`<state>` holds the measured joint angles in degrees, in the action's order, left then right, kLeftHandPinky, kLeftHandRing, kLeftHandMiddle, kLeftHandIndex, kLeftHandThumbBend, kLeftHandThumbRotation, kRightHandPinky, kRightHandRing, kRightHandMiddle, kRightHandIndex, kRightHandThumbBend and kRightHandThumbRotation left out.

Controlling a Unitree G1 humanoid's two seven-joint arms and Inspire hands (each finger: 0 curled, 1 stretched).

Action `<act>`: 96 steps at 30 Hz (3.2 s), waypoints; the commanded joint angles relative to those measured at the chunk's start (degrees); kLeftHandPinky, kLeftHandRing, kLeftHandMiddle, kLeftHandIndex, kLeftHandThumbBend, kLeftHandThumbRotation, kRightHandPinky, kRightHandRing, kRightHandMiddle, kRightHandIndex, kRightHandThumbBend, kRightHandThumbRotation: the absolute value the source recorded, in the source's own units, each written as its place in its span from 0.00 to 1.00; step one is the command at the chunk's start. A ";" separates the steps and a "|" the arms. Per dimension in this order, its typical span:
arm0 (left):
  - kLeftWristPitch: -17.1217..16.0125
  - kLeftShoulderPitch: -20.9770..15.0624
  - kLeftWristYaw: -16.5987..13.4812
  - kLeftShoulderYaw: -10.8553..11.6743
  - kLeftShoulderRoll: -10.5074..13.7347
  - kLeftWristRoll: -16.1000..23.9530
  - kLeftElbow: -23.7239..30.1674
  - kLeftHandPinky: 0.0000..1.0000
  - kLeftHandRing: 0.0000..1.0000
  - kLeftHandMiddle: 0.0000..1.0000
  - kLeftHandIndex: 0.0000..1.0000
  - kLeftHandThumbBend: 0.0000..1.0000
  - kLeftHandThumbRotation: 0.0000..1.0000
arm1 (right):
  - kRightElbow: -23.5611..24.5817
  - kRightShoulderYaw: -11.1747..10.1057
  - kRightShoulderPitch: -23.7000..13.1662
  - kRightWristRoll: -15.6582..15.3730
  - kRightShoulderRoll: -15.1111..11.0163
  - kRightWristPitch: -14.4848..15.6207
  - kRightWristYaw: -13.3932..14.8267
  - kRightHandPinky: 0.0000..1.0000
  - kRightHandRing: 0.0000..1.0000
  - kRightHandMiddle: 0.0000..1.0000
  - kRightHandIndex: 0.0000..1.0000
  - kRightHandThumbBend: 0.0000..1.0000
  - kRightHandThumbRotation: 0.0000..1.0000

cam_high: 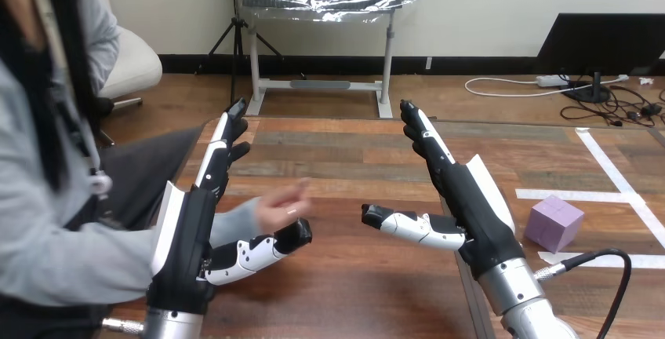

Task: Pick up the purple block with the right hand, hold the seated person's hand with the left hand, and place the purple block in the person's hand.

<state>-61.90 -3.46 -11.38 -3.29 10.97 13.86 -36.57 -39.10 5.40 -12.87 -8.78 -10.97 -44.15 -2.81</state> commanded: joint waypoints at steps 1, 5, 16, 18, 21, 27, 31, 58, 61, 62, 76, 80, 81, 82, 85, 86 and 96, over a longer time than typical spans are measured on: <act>-0.96 -2.67 0.70 0.87 -0.02 -0.99 -0.44 0.88 0.95 0.97 0.97 1.00 0.62 | -0.12 -1.03 -3.76 1.42 0.90 -1.41 -0.09 1.00 1.00 1.00 1.00 1.00 0.50; -0.93 -2.67 1.07 0.99 -0.18 -1.40 -0.42 0.88 0.95 0.98 0.97 1.00 0.61 | -0.25 -0.95 -3.82 0.64 0.72 -1.58 0.52 1.00 1.00 1.00 1.00 1.00 0.50; -1.42 -2.79 1.46 1.22 -0.43 -1.89 -0.89 0.88 0.95 0.97 0.97 1.00 0.61 | -0.44 -0.90 -3.93 0.69 0.70 -1.69 0.31 1.00 1.00 1.00 1.00 1.00 0.51; -1.44 -2.83 1.17 1.35 -0.45 -1.49 -0.90 0.88 0.95 0.97 0.96 1.00 0.61 | -0.52 -0.89 -3.93 0.75 0.72 -1.84 0.24 1.00 1.00 1.00 1.00 1.00 0.51; -1.47 -2.88 0.86 1.51 -0.41 -0.96 -1.01 0.88 0.95 0.97 0.96 1.00 0.61 | -0.56 -0.89 -3.95 0.90 0.75 -1.87 0.09 1.00 1.00 1.00 1.00 1.00 0.51; -2.01 -3.07 0.93 1.64 -0.45 -1.03 -1.55 0.88 0.95 0.97 0.97 1.00 0.61 | -0.51 -0.95 -3.87 1.60 0.98 -1.67 -0.42 1.00 1.00 1.00 1.00 1.00 0.50; -2.17 -3.11 1.05 1.75 -0.42 -0.96 -1.68 0.88 0.94 0.97 0.97 1.00 0.61 | -0.48 -0.94 -3.87 1.66 0.97 -1.60 -0.51 1.00 1.00 1.00 1.00 1.00 0.50; -2.02 -3.33 2.10 2.39 -0.81 -1.23 -1.86 0.88 0.94 0.97 0.96 1.00 0.61 | -1.94 -1.03 -4.64 -0.32 0.13 -3.09 1.22 0.99 1.00 0.99 1.00 1.00 0.53; -1.77 -3.36 2.67 2.25 -0.87 -1.89 -1.90 0.88 0.94 0.97 0.96 1.00 0.61 | -2.05 -1.14 -4.85 -1.17 -0.22 -3.22 2.02 0.99 1.00 0.99 1.00 1.00 0.53; -1.70 -3.37 2.91 2.19 -0.90 -2.18 -1.92 0.88 0.95 0.97 0.96 1.00 0.61 | -2.08 -1.18 -4.92 -1.40 -0.32 -3.25 2.27 0.98 0.99 0.98 1.00 1.00 0.53; -1.64 -3.75 3.16 2.61 -0.80 -1.72 -1.94 0.88 0.95 0.97 0.96 1.00 0.61 | -0.91 -1.81 -6.12 -4.52 -2.10 -1.22 5.58 0.95 0.98 0.94 0.98 1.00 0.57; -1.76 -3.87 3.35 2.64 -0.73 -1.96 -2.10 0.88 0.95 0.97 0.96 1.00 0.61 | 0.05 -2.20 -6.80 -4.59 -3.10 -0.44 5.39 0.95 0.98 0.95 0.98 1.00 0.57; -1.77 -3.88 3.38 2.65 -0.70 -1.97 -2.12 0.88 0.95 0.97 0.96 1.00 0.61 | 0.20 -2.27 -6.91 -4.58 -3.25 -0.37 5.29 0.94 0.98 0.95 0.98 1.00 0.57; -1.85 -3.96 3.34 2.68 -0.66 -1.88 -2.20 0.88 0.95 0.97 0.96 1.00 0.61 | 0.74 -2.44 -7.13 -4.76 -3.63 -0.04 5.29 0.94 0.98 0.95 0.98 1.00 0.57; -1.87 -4.07 3.45 2.69 -0.67 -2.08 -2.31 0.88 0.95 0.97 0.96 1.00 0.61 | 2.07 -2.88 -7.55 -4.90 -4.18 0.96 5.26 0.94 0.99 0.95 0.99 1.00 0.56; -1.81 -4.07 3.60 2.65 -0.71 -2.33 -2.31 0.88 0.95 0.97 0.96 1.00 0.61 | 2.53 -3.03 -7.67 -4.79 -4.28 1.37 5.21 0.94 0.99 0.95 0.99 1.00 0.56; -2.04 -4.30 3.59 2.84 -0.78 -2.39 -2.84 0.88 0.95 0.97 0.96 1.00 0.60 | 7.47 -4.28 -8.68 -3.96 -5.76 5.19 5.06 0.91 0.97 0.95 0.99 1.00 0.52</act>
<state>-62.87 -3.56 -7.96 -0.99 10.31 11.78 -38.78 -36.81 3.18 -15.55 -13.45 -15.33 -40.03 1.70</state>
